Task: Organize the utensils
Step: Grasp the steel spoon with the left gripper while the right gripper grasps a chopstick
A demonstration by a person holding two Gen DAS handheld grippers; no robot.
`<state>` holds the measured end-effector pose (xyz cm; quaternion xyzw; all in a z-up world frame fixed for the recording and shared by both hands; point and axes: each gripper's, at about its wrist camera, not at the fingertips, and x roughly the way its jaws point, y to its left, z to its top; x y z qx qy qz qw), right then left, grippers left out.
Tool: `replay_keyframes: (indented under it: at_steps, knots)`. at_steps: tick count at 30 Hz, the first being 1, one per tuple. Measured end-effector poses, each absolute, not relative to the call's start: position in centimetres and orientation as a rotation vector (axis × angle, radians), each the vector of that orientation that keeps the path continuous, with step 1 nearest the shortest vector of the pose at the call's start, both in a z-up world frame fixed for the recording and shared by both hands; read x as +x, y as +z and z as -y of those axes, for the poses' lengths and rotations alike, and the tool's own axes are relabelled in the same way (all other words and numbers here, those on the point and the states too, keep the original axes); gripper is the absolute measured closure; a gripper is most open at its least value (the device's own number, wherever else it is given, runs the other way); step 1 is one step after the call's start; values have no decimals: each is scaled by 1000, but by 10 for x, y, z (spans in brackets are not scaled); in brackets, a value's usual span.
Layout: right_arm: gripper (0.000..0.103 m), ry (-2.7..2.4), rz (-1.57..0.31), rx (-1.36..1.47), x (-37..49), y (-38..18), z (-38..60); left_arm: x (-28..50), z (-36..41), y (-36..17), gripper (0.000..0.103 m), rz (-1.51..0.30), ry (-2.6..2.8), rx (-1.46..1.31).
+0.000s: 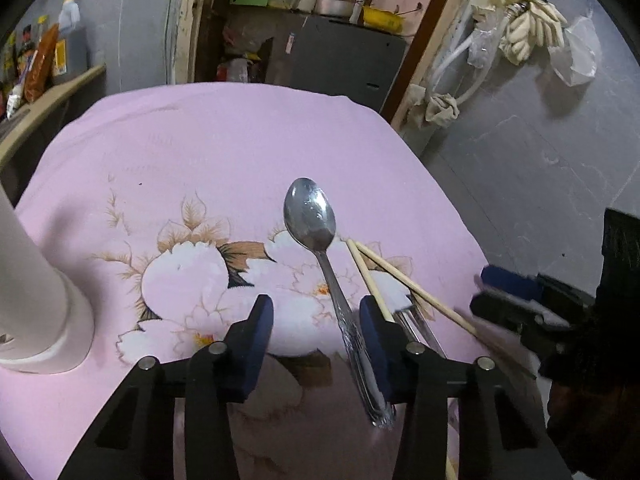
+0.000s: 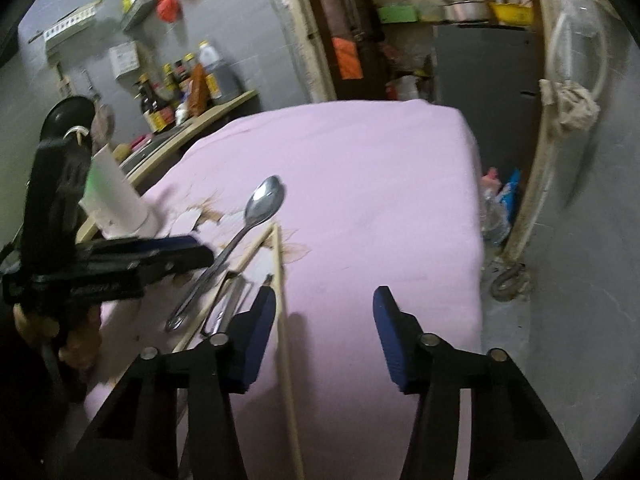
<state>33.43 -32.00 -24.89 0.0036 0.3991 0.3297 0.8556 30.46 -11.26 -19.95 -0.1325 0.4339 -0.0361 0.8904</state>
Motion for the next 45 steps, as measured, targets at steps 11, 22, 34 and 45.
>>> replay_keyframes:
  at_steps: [11, 22, 34, 45]
  knots:
    - [78, 676, -877, -155, 334, -254, 295, 323, 111, -196, 61, -879, -74, -256]
    - [85, 641, -948, -111, 381, -247, 300, 356, 101, -202, 61, -889, -49, -289]
    - [84, 685, -972, -212, 399, -247, 273, 380, 92, -206, 70, -904, -74, -312]
    - [84, 679, -1004, -296, 409, -239, 245, 391, 101, -207, 88, -941, -86, -251]
